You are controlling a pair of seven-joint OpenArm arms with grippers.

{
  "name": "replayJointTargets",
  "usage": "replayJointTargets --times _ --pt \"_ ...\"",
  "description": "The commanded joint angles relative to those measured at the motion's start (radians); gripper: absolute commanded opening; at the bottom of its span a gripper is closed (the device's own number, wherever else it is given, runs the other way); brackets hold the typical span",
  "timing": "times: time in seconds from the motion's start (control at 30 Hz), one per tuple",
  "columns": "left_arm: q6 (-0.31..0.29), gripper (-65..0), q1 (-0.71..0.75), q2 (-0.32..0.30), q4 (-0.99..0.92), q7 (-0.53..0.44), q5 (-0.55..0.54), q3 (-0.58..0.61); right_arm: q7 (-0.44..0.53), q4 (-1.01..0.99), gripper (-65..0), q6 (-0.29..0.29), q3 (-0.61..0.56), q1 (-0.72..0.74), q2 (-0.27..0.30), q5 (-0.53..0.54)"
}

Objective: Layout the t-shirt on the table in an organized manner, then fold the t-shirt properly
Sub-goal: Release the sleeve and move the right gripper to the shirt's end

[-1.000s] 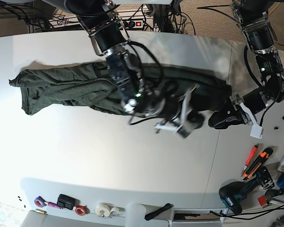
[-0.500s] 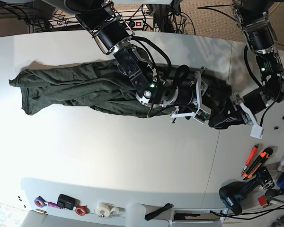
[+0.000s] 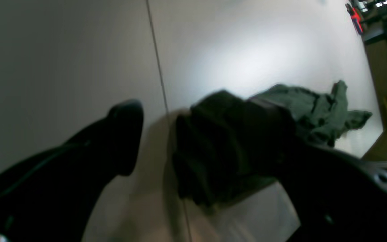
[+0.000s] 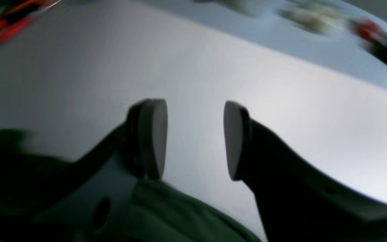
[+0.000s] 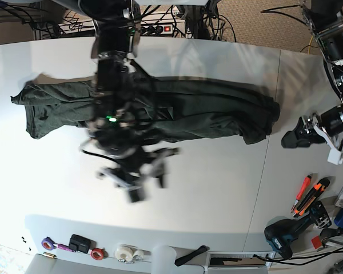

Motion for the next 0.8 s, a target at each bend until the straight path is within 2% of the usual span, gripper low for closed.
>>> replayJointTargets --times 0.0,0.23,0.37,0.43,0.6,0.77 --pt "0.013 -18.1 0.004 -0.019 0.016 -0.008 -0.024 -0.005 0.016 0.016 -37.5 -0.001 0.043 0.006 0.016 0.003" --pt "0.040 -18.2 0.090 -0.008 0.011 -0.008 -0.060 0.002 0.016 0.016 -37.5 0.030 0.359 -0.105 0.148 0.012" --pt "0.042 -18.2 0.098 0.023 0.007 -0.009 -0.063 0.017 0.019 0.016 -37.5 0.033 0.505 -0.156 0.217 0.095" --pt "0.042 -18.2 0.098 0.042 0.007 -0.011 -0.061 0.058 0.019 0.016 -37.5 0.054 0.568 -0.172 0.243 0.143" --pt "0.065 -18.2 0.095 0.090 0.007 -0.039 -0.024 0.163 0.004 0.016 -37.5 0.110 0.711 -0.174 0.257 0.241" --pt "0.064 -18.2 0.070 0.142 0.007 -0.047 0.002 0.178 -0.008 0.016 -37.5 0.142 0.789 -0.174 0.257 0.353"
